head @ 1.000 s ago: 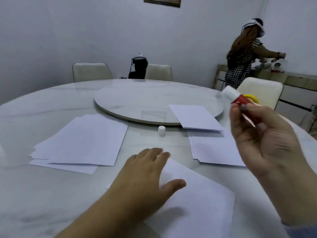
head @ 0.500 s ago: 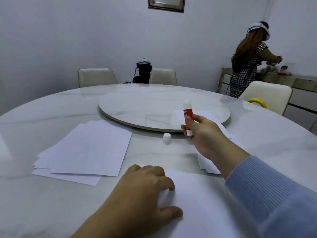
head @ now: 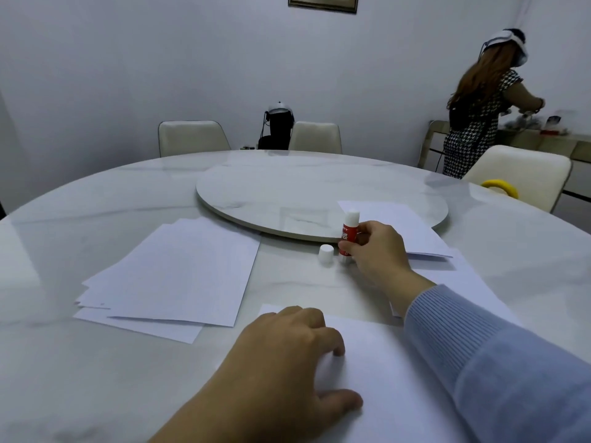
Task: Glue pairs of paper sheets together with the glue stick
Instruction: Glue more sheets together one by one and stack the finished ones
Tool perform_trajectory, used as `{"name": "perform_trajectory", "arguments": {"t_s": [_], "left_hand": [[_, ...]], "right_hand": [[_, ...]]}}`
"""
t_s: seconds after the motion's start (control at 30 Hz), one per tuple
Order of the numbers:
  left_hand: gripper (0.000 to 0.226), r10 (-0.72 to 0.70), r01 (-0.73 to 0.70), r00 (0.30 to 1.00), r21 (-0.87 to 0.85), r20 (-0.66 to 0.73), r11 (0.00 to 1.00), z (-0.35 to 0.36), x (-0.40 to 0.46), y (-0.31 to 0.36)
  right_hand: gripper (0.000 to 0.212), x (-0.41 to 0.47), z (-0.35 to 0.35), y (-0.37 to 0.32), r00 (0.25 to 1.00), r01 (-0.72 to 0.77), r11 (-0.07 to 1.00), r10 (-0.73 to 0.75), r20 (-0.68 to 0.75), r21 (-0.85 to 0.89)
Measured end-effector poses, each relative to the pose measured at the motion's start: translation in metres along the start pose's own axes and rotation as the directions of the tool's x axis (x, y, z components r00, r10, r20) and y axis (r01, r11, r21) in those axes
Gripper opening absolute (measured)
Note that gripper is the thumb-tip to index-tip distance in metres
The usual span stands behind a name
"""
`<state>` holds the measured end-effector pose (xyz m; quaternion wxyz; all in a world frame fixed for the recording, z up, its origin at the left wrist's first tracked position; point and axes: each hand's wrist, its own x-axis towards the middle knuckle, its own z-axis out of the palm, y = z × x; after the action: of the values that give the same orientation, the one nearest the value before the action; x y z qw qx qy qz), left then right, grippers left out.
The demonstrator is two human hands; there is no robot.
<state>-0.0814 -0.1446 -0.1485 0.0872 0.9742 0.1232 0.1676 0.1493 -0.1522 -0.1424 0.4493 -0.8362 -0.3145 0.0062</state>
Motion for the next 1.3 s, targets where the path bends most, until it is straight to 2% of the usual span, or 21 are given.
{"name": "perform_trajectory", "arguments": {"t_s": [0.1,0.17,0.2,0.27,0.33,0.37,0.4,0.47,0.53,0.63,0.8,0.87,0.93,0.97,1.03,1.1,1.17,1.23,1.3], "left_hand": [[0.058,-0.006,0.006,1.0,0.015,-0.013,1.0,-0.001,-0.002,-0.002],[0.057,-0.019,0.019,1.0,0.017,-0.01,1.0,-0.001,-0.002,-0.003],[0.056,-0.025,0.025,1.0,0.016,-0.005,1.0,-0.002,-0.002,-0.003],[0.054,-0.035,0.035,0.999,0.02,0.009,0.999,-0.004,-0.002,-0.003],[0.054,-0.046,0.045,0.999,0.038,0.018,0.998,-0.005,-0.002,-0.003],[0.054,-0.049,0.048,0.999,0.048,0.022,0.998,-0.006,-0.002,-0.003],[0.054,-0.052,0.051,0.998,0.056,0.026,0.997,-0.006,-0.002,-0.003],[0.053,-0.059,0.057,0.998,0.065,0.036,0.996,-0.007,-0.002,-0.001],[0.053,-0.064,0.061,0.997,0.064,0.044,0.996,-0.008,-0.003,0.001],[0.051,-0.067,0.064,0.997,0.064,0.046,0.996,-0.007,-0.005,0.005],[0.051,-0.046,0.043,0.998,0.058,0.046,0.997,-0.006,-0.006,0.01],[0.05,-0.039,0.038,0.998,0.024,0.042,0.999,-0.007,-0.006,0.01],[0.046,-0.068,0.069,0.998,-0.07,0.016,0.995,-0.013,-0.005,0.008],[0.043,-0.105,0.102,0.994,-0.138,-0.014,0.985,-0.018,-0.004,0.006],[0.034,-0.193,0.161,0.976,-0.268,-0.099,0.95,-0.029,0.0,0.002],[0.02,-0.282,0.188,0.94,-0.395,-0.194,0.899,-0.039,0.005,-0.004],[0.014,-0.356,0.179,0.911,-0.58,-0.207,0.795,-0.048,0.007,-0.009],[0.032,-0.343,0.145,0.935,-0.785,-0.091,0.603,-0.053,0.004,-0.01],[0.059,-0.272,0.12,0.962,-0.888,-0.006,0.444,-0.057,0.0,-0.008]], "right_hand": [[0.057,-0.002,-0.022,-0.005,0.997,0.039,0.993,-0.032,-0.065,0.11],[0.045,-0.005,-0.055,-0.009,0.989,0.089,0.979,-0.064,-0.134,0.184],[0.035,-0.008,-0.075,-0.008,0.992,0.095,0.985,-0.081,-0.099,0.142],[0.028,-0.022,-0.112,0.002,0.985,0.052,0.992,-0.032,0.171,-0.112],[0.039,-0.043,-0.134,0.02,0.892,0.11,0.879,0.119,0.437,-0.465],[0.044,-0.054,-0.139,0.03,0.851,0.172,0.816,0.159,0.5,-0.552],[0.044,-0.063,-0.141,0.04,0.84,0.204,0.806,0.146,0.522,-0.555],[0.026,-0.076,-0.141,0.056,0.885,0.214,0.88,0.009,0.466,-0.424],[0.009,-0.084,-0.14,0.068,0.927,0.275,0.872,-0.129,0.353,-0.404],[0.018,-0.086,-0.135,0.08,0.934,0.35,0.817,-0.271,0.232,-0.459],[0.007,-0.083,-0.133,0.086,0.941,0.337,0.817,-0.312,0.133,-0.468],[0.005,-0.085,-0.136,0.082,0.877,0.432,0.765,-0.479,0.026,-0.478],[0.007,-0.089,-0.144,0.075,0.746,0.533,0.665,-0.661,-0.08,-0.523],[0.005,-0.091,-0.149,0.072,0.682,0.564,0.624,-0.721,-0.12,-0.541],[0.018,-0.097,-0.162,0.062,0.584,0.602,0.561,-0.795,-0.166,-0.568],[0.021,-0.103,-0.174,0.053,0.546,0.612,0.566,-0.808,-0.223,-0.552],[0.017,-0.107,-0.187,0.036,0.581,0.618,0.647,-0.759,-0.295,-0.447],[0.011,-0.106,-0.209,0.017,0.69,0.587,0.777,-0.627,-0.361,-0.228],[0.023,-0.108,-0.216,0.004,0.78,0.52,0.847,-0.523,-0.343,-0.11]]}}
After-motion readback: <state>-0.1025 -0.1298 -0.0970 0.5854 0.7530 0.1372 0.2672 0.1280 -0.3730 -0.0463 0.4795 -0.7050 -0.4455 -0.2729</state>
